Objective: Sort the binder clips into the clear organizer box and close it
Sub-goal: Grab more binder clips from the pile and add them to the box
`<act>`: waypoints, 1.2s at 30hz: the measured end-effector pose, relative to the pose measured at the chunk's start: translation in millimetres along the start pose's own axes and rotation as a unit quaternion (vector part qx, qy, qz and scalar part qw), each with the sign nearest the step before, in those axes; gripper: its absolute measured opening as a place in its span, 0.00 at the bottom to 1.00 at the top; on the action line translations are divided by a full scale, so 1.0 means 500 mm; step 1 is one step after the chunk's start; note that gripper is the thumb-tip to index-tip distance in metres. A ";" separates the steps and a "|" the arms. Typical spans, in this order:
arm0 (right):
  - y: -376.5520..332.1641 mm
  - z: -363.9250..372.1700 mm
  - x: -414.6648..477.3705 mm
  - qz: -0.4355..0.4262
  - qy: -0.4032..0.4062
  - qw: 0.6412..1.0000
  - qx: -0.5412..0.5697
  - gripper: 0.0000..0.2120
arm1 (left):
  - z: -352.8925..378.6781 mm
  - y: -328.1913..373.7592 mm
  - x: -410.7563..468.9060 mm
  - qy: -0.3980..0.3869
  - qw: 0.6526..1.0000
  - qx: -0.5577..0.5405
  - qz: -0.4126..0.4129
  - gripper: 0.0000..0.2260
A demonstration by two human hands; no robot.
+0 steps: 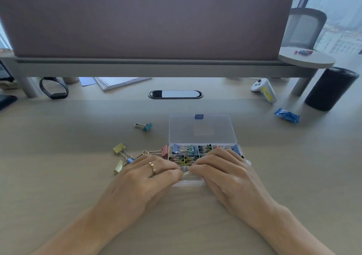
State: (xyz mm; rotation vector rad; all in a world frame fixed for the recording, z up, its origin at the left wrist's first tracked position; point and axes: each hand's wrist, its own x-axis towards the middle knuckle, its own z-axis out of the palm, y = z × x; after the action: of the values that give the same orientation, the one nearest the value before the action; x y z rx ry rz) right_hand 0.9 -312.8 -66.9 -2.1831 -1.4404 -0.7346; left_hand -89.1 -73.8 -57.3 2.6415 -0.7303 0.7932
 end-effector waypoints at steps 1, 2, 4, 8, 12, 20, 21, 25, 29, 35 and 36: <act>0.001 0.000 -0.001 0.003 -0.002 1.000 0.000 0.09 | 0.001 -0.002 0.000 0.000 1.000 -0.003 -0.003 0.07; 0.001 0.000 -0.001 0.006 -0.005 1.000 0.002 0.09 | 0.002 -0.003 0.000 0.000 1.000 -0.005 -0.007 0.07; 0.003 0.000 -0.002 0.011 -0.014 1.000 0.010 0.10 | 0.004 -0.004 0.000 0.000 1.000 -0.008 -0.013 0.06; 0.003 0.000 -0.003 0.017 -0.036 0.999 0.023 0.11 | 0.003 -0.007 0.001 0.000 1.000 -0.010 -0.018 0.06; -0.006 -0.011 -0.003 0.012 -0.055 0.998 0.041 0.11 | 0.001 -0.007 0.001 -0.003 1.000 -0.011 -0.022 0.06; -0.017 -0.017 0.004 0.017 -0.059 0.997 0.052 0.05 | -0.002 -0.001 0.005 -0.008 1.000 -0.017 -0.002 0.05; -0.017 -0.017 0.005 0.014 -0.060 0.997 0.052 0.05 | -0.001 0.000 0.005 -0.008 1.000 -0.016 -0.001 0.05; -0.016 -0.014 0.003 0.008 -0.065 0.997 0.048 0.06 | -0.001 -0.001 0.004 -0.009 0.999 -0.031 -0.017 0.05; -0.016 -0.012 0.003 0.003 -0.059 0.997 0.041 0.06 | -0.002 0.003 0.005 -0.019 0.998 -0.047 -0.028 0.06; -0.016 -0.012 0.004 0.004 -0.061 0.997 0.044 0.06 | -0.005 0.007 0.008 -0.016 0.995 -0.085 -0.053 0.06; -0.016 -0.013 0.003 0.005 -0.061 0.997 0.045 0.06 | -0.005 0.006 0.008 -0.016 0.994 -0.093 -0.060 0.06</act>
State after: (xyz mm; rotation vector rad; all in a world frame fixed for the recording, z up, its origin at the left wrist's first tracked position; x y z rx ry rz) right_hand -7.4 -312.5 -60.4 -2.1985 -1.4900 -0.5307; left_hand -89.1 -76.7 -52.6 2.5094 -0.6155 0.6194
